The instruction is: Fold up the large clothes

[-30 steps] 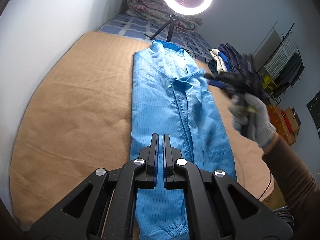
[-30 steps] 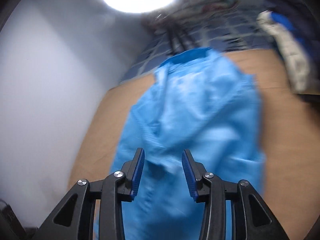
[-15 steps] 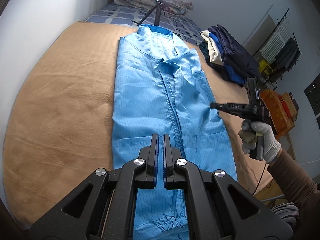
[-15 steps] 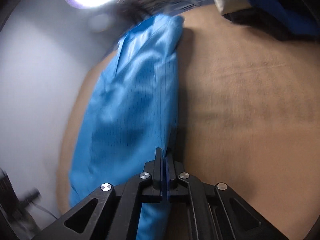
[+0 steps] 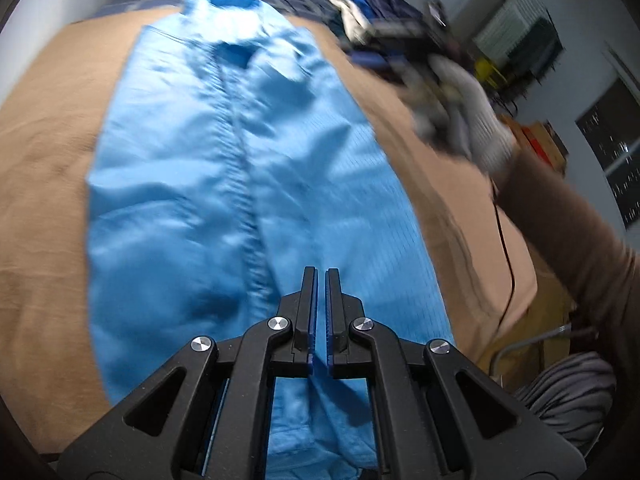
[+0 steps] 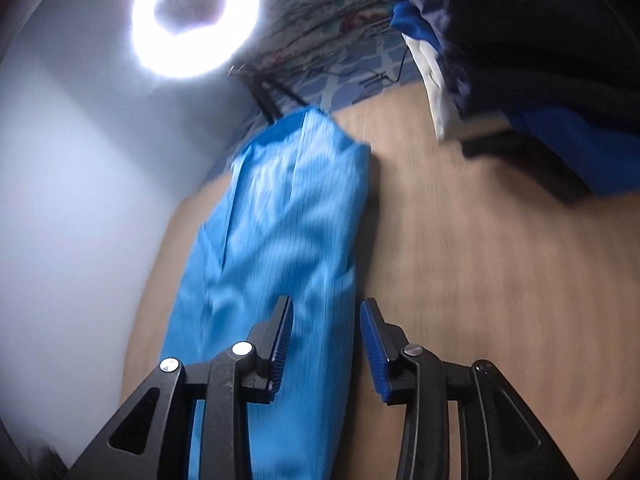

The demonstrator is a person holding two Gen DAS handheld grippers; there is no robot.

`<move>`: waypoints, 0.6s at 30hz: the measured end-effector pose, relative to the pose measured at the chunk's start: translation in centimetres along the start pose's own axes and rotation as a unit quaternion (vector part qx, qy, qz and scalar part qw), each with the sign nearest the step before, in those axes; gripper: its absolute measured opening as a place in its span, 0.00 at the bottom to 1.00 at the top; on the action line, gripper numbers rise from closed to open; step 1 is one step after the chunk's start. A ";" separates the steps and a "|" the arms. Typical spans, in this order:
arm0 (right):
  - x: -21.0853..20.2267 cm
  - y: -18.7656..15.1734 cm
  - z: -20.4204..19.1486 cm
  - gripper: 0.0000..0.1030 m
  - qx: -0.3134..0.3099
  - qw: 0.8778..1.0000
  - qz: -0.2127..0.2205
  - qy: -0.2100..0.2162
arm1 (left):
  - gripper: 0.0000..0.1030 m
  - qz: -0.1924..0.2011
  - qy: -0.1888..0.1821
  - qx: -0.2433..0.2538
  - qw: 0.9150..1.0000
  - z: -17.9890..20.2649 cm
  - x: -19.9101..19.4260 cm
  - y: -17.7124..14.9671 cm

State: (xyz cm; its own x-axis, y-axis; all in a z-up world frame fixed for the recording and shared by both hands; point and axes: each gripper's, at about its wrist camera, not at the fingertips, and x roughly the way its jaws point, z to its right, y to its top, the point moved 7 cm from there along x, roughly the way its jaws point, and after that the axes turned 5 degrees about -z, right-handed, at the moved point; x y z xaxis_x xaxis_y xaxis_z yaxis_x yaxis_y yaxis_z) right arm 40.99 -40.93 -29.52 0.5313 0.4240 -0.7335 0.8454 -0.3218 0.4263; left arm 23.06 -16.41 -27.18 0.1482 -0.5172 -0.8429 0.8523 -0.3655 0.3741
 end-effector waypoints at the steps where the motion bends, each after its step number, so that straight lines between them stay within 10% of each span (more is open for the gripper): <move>1: 0.5 0.8 0.0 0.37 0.002 1.000 0.002 0.000 | 0.00 -0.003 -0.005 0.004 1.000 0.5 0.3 -0.3; 9: 6.8 5.7 0.2 0.38 -0.009 0.998 -0.016 -0.054 | 0.00 -0.070 -0.016 0.041 0.997 2.4 4.6 -2.5; 13: 8.3 6.3 0.1 0.03 -0.013 0.998 -0.012 -0.067 | 0.00 -0.094 -0.006 0.029 0.995 1.3 5.9 -3.3; 18: 8.1 8.8 -2.2 0.00 -0.124 0.972 0.007 -0.201 | 0.00 -0.096 -0.017 0.016 0.995 1.0 6.1 -3.3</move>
State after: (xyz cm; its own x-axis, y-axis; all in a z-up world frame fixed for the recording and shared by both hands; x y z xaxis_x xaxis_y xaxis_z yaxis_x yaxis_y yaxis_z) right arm 52.83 -38.47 -30.55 0.5199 0.0396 -0.8533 0.8524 -0.0902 0.5151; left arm 20.60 -19.09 -33.15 -0.0326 -0.4614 -0.8866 0.8465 -0.4844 0.2209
